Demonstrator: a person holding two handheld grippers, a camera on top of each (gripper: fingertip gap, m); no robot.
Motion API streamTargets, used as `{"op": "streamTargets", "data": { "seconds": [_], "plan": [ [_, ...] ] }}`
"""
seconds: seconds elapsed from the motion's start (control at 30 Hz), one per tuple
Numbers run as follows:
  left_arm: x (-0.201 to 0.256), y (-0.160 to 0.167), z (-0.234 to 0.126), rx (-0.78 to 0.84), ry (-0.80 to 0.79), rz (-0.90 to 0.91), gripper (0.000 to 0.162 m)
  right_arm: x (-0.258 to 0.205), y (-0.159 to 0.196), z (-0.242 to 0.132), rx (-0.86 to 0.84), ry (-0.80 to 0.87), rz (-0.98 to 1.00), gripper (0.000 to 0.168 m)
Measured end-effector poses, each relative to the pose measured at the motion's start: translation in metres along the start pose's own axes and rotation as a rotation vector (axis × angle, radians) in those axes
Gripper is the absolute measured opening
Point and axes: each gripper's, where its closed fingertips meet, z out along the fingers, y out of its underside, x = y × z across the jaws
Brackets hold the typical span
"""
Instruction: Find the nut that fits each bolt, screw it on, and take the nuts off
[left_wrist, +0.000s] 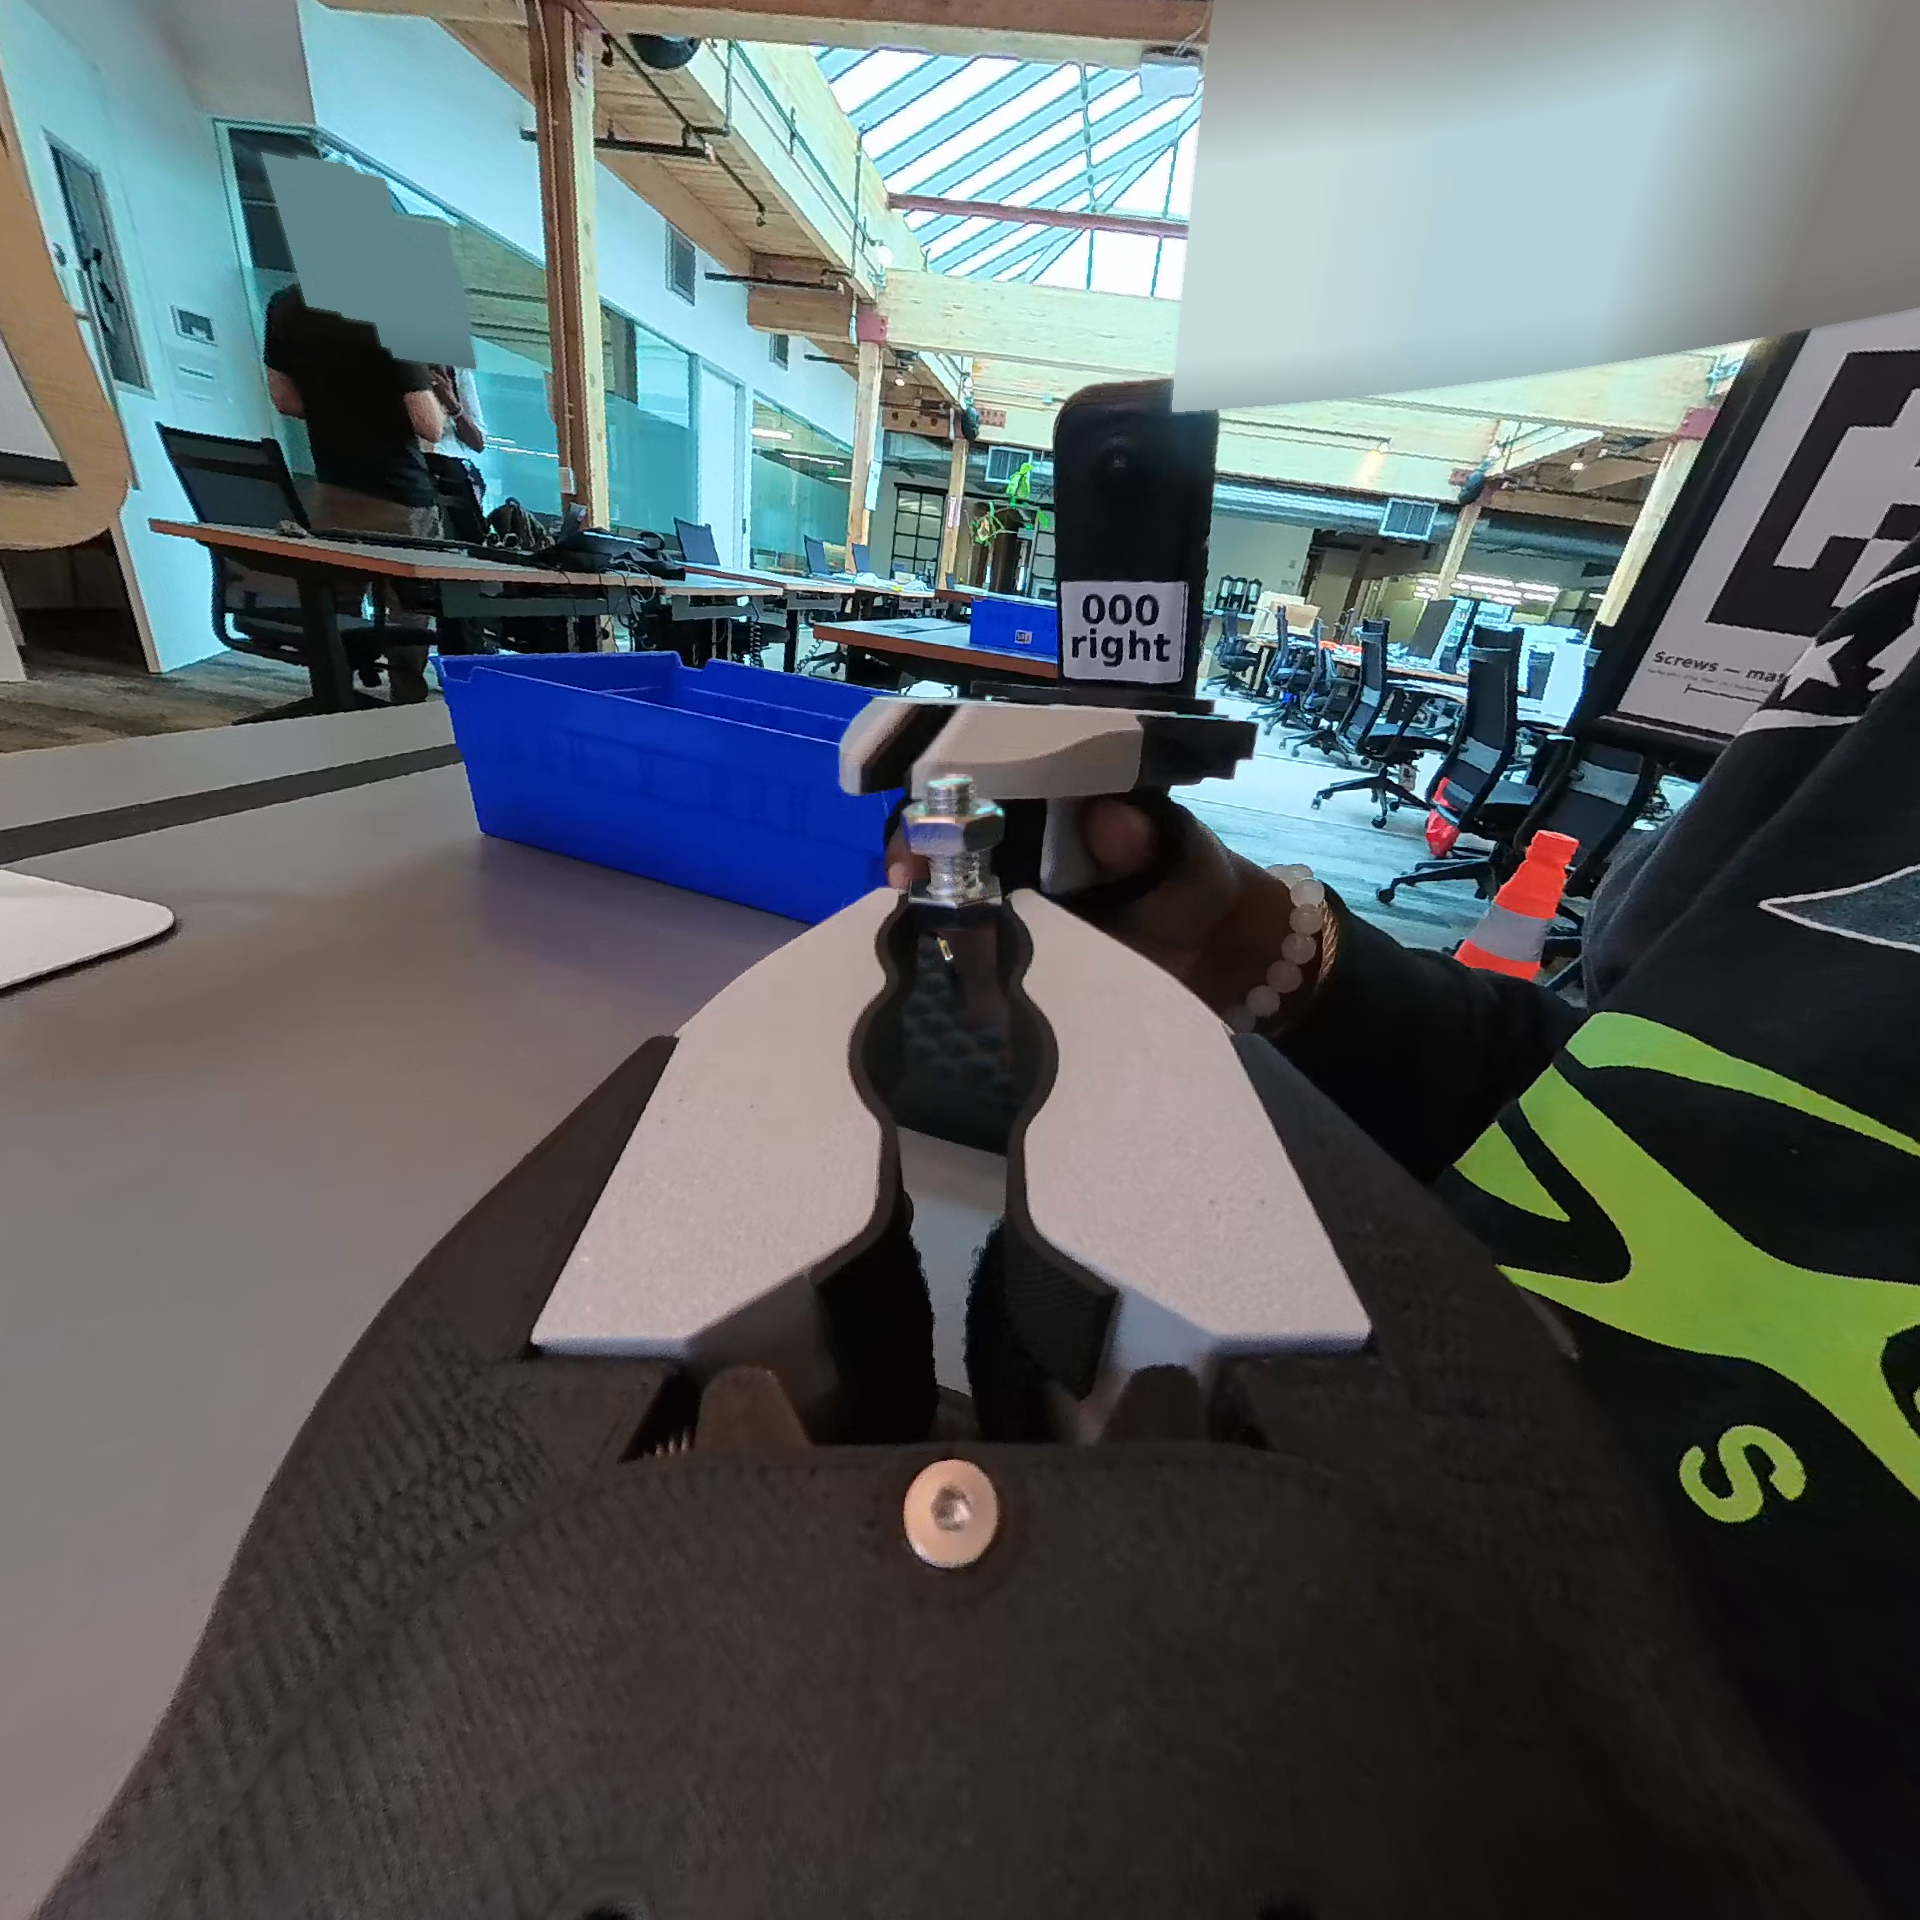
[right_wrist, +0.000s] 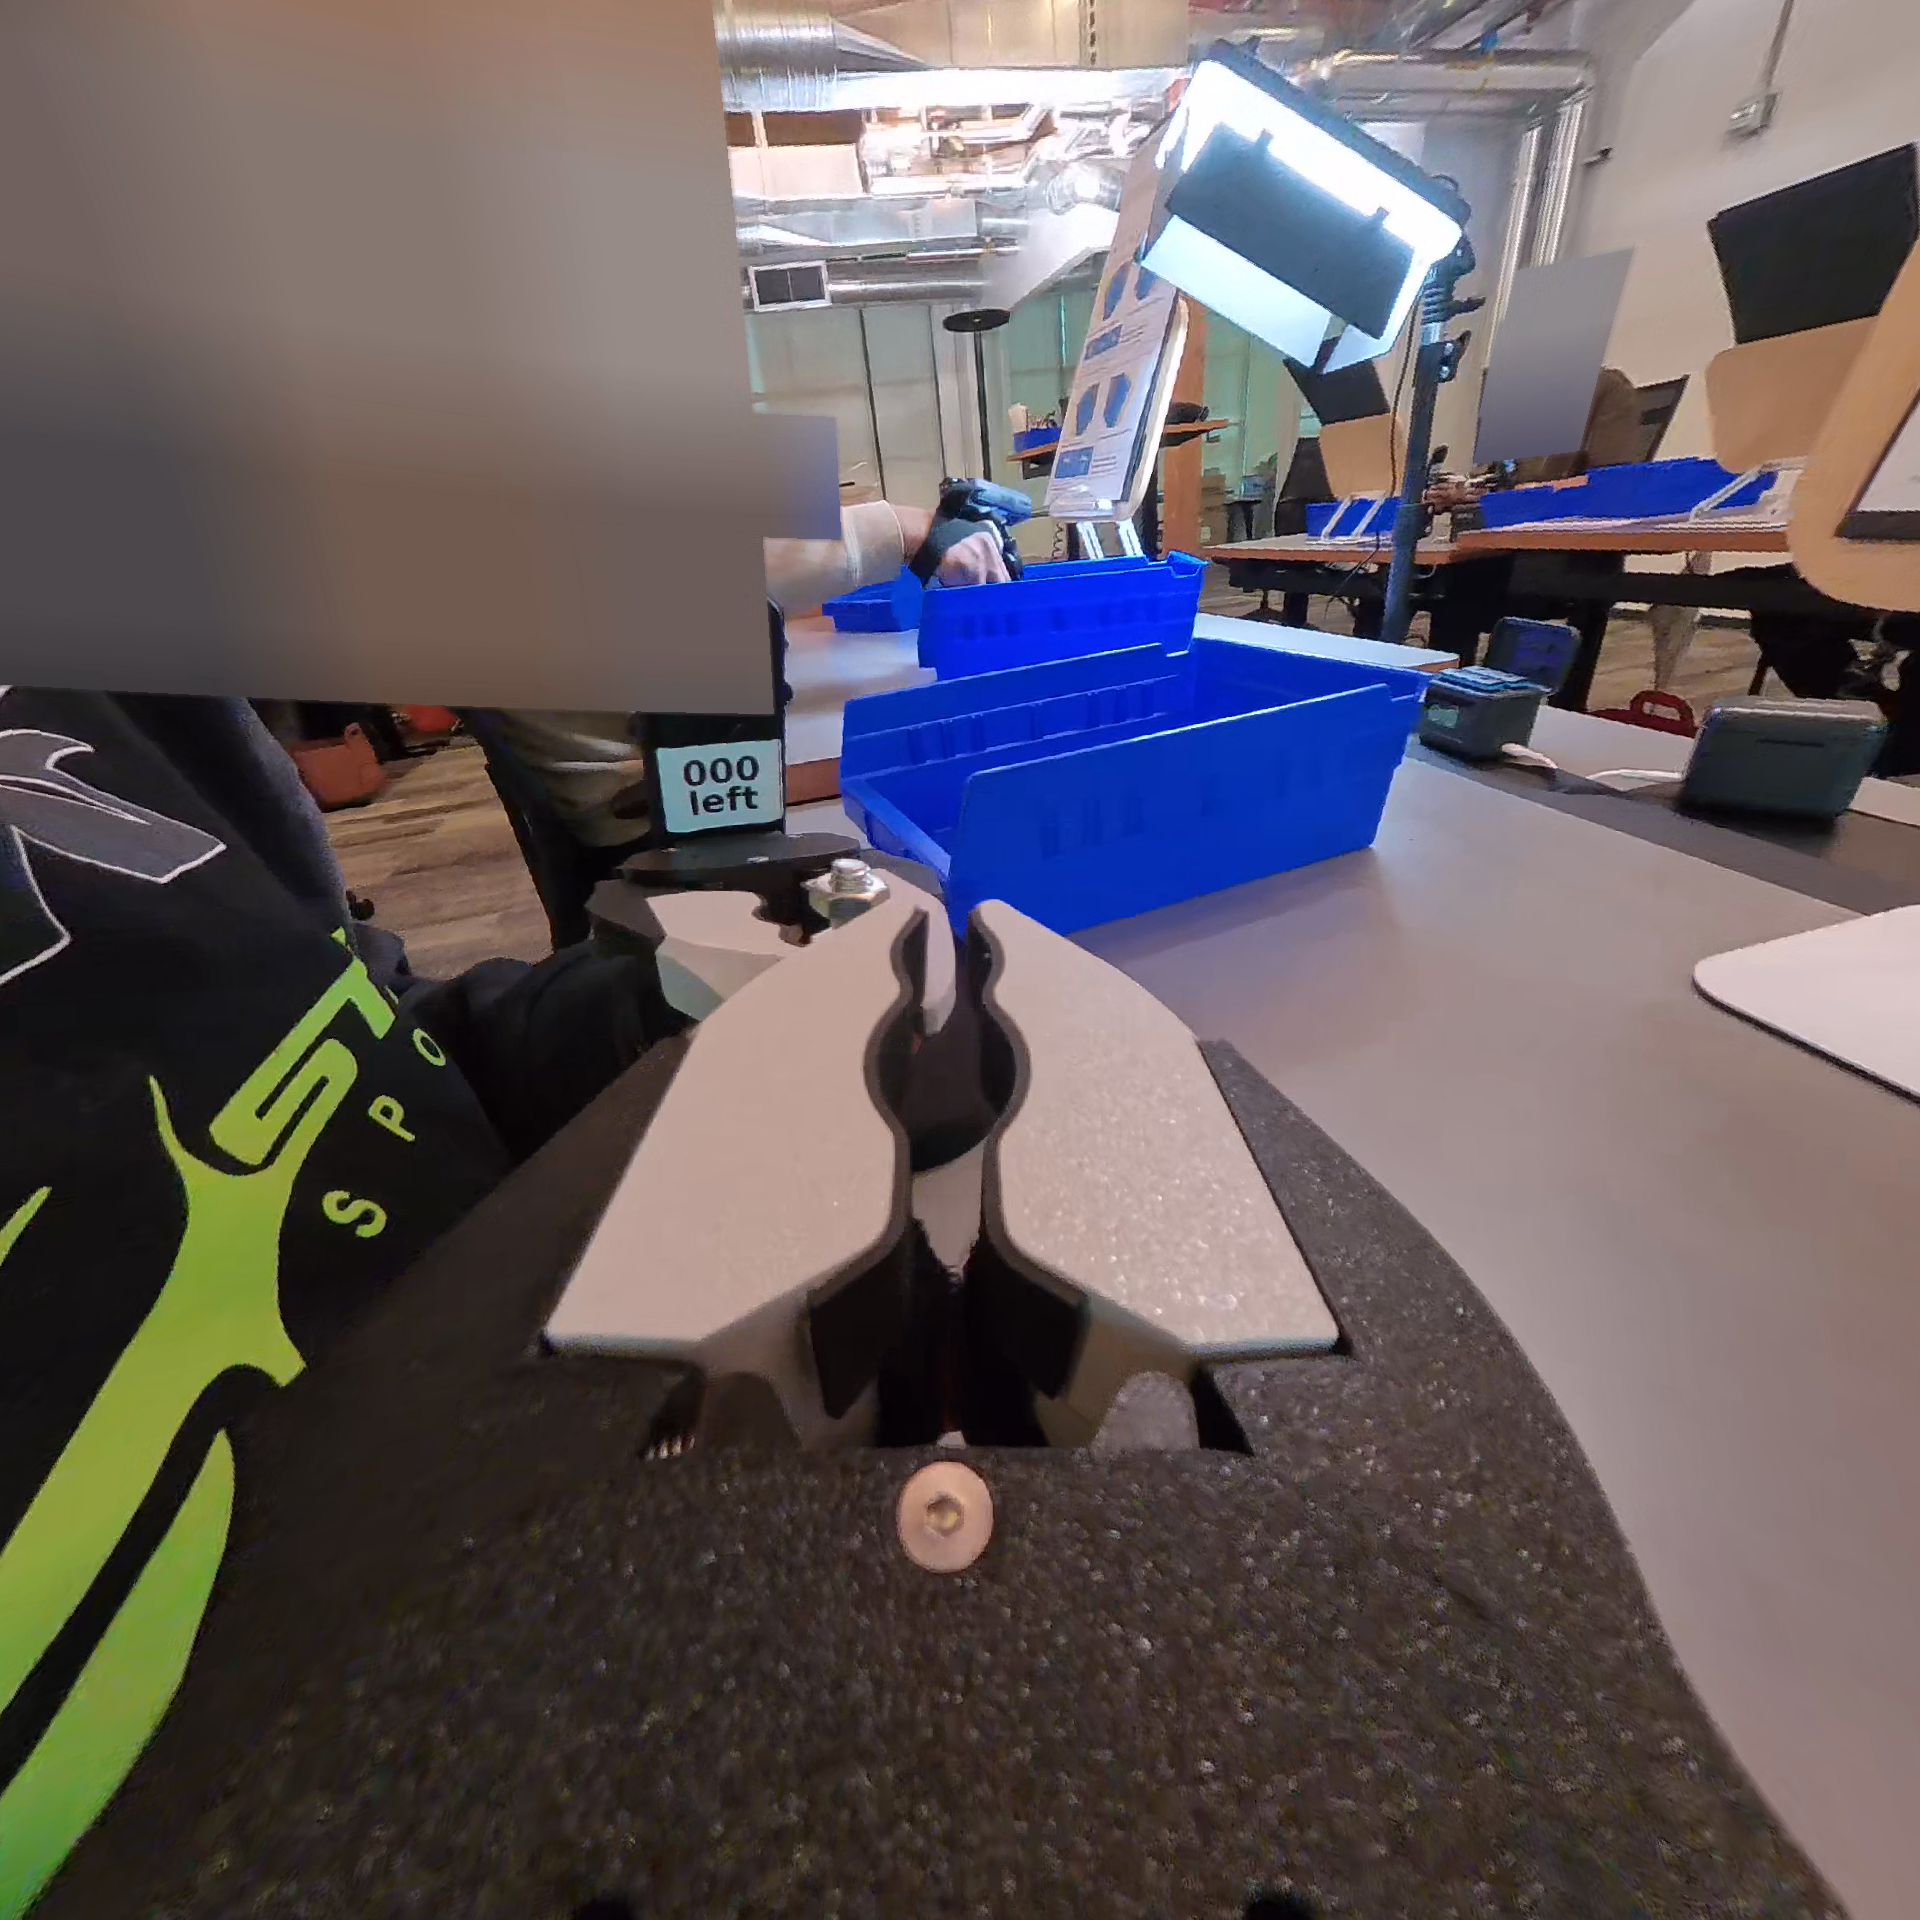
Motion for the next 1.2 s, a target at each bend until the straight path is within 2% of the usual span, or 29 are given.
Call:
{"op": "streamTargets", "data": {
  "seconds": [0.1,0.27,0.33,0.53,0.77,0.87,0.93,1.0,1.2],
  "plan": [
    [0.000,0.000,0.000,-0.003,-0.002,-0.001,0.014,-0.002,-0.001,0.000,0.006,-0.010,-0.002,0.009],
    [0.000,0.001,0.001,-0.009,-0.004,0.004,0.014,-0.014,0.002,0.011,-0.006,-0.073,0.017,0.036],
    [0.000,0.002,0.001,-0.014,-0.004,0.009,0.014,-0.016,0.004,0.018,-0.014,-0.078,0.018,0.040],
    [0.001,0.003,0.002,-0.018,-0.002,0.017,0.014,-0.015,0.009,0.029,-0.024,-0.078,0.040,0.036],
    [-0.001,0.001,0.001,-0.007,-0.006,0.006,0.014,-0.013,0.005,0.012,-0.011,-0.076,0.026,0.027],
    [0.000,0.000,0.000,0.002,-0.001,0.003,0.014,-0.004,0.002,0.002,0.010,-0.028,0.020,0.009],
    [0.000,0.001,0.001,-0.007,-0.004,0.010,0.014,0.000,0.001,-0.002,0.020,-0.010,0.021,0.005],
    [0.000,0.002,0.001,-0.010,-0.005,0.011,0.014,-0.001,0.000,-0.003,0.021,-0.010,0.022,0.007],
    [0.000,0.003,0.002,-0.018,-0.005,0.019,0.014,-0.013,0.003,0.007,-0.002,-0.066,0.019,0.028]
  ]
}}
